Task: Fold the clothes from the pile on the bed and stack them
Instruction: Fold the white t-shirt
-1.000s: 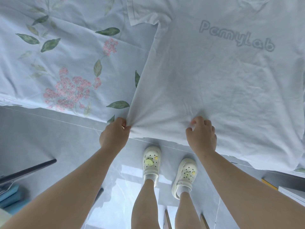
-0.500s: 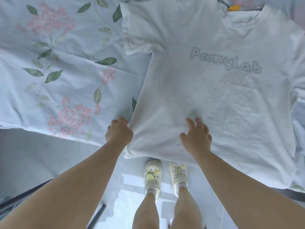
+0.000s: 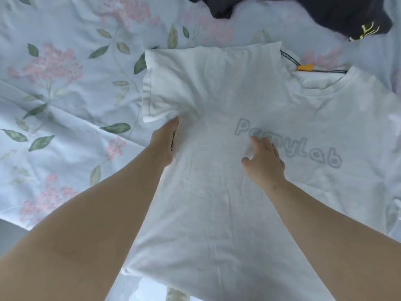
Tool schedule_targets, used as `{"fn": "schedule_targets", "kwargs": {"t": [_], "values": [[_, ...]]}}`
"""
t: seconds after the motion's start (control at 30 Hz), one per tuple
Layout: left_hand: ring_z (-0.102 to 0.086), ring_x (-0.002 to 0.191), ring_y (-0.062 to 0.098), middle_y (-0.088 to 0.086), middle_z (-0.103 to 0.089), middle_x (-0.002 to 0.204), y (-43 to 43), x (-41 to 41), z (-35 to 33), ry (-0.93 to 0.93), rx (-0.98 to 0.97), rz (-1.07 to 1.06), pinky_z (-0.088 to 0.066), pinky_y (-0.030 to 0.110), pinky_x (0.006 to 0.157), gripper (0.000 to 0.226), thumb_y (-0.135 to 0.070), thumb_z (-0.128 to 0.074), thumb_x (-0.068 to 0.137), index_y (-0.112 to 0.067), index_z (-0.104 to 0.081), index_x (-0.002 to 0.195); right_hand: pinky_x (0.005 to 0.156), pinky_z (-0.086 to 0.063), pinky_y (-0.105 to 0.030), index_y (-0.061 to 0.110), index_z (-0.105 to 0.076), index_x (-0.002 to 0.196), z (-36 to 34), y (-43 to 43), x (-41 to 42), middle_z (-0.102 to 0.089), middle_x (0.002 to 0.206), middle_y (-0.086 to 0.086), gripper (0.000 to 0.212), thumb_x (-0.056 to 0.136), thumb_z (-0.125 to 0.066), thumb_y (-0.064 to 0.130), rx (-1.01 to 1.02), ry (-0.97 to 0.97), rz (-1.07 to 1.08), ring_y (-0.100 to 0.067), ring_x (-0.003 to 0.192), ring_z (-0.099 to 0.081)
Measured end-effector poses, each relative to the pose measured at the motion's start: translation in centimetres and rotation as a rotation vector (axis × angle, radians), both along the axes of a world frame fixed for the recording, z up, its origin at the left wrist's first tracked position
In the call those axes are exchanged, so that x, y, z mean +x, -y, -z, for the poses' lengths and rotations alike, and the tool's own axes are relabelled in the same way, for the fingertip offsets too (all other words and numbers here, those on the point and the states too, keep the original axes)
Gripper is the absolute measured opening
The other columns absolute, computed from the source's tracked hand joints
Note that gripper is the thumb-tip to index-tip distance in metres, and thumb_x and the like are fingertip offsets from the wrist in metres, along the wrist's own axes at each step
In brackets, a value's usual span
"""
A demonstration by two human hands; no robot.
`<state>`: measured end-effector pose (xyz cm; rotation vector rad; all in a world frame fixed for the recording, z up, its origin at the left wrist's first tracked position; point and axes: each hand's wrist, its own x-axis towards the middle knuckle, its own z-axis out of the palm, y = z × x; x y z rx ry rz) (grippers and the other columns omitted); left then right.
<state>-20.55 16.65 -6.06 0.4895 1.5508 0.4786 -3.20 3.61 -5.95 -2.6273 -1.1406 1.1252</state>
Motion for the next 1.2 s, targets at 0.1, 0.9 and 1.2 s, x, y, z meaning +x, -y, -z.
{"fn": "schedule_targets", "kwargs": {"t": [0.1, 0.9, 1.2], "values": [[-0.065, 0.076, 0.014, -0.001, -0.067, 0.082, -2.5, 1.9, -1.1, 0.146, -0.037, -0.234, -0.053, 0.025, 0.071, 0.025, -0.037, -0.065, 0.086, -0.014, -0.063, 0.097, 0.111, -0.018, -0.042, 0.030, -0.016, 0.149, 0.7, -1.3, 1.4, -0.002, 0.159, 0.004, 0.065, 0.091, -0.047, 0.027, -0.018, 0.037, -0.076, -0.023, 0.146, 0.000], [-0.027, 0.137, 0.023, -0.010, -0.025, 0.152, -0.8, 13.3, -0.9, -0.731, 0.853, 1.503, -0.024, 0.039, 0.105, 0.058, -0.050, -0.044, 0.093, -0.034, -0.023, 0.144, 0.096, -0.041, -0.033, 0.016, -0.050, 0.131, 1.1, 1.4, 7.1, -0.046, 0.130, -0.003, 0.042, 0.089, -0.056, 0.013, 0.358, -0.130, 0.361, -0.025, 0.112, -0.052], [-0.005, 0.146, 0.017, -0.007, -0.018, 0.157, -0.9, 16.6, 1.1, -0.749, 0.790, 1.417, -0.013, 0.042, 0.116, 0.057, -0.038, -0.040, 0.098, -0.026, -0.017, 0.148, 0.076, -0.033, -0.018, 0.016, -0.057, 0.119, 2.0, 3.0, 9.8, -0.054, 0.107, 0.003, 0.031, 0.089, -0.053, 0.010, 0.410, -0.169, 0.600, -0.018, 0.091, -0.056]]}}
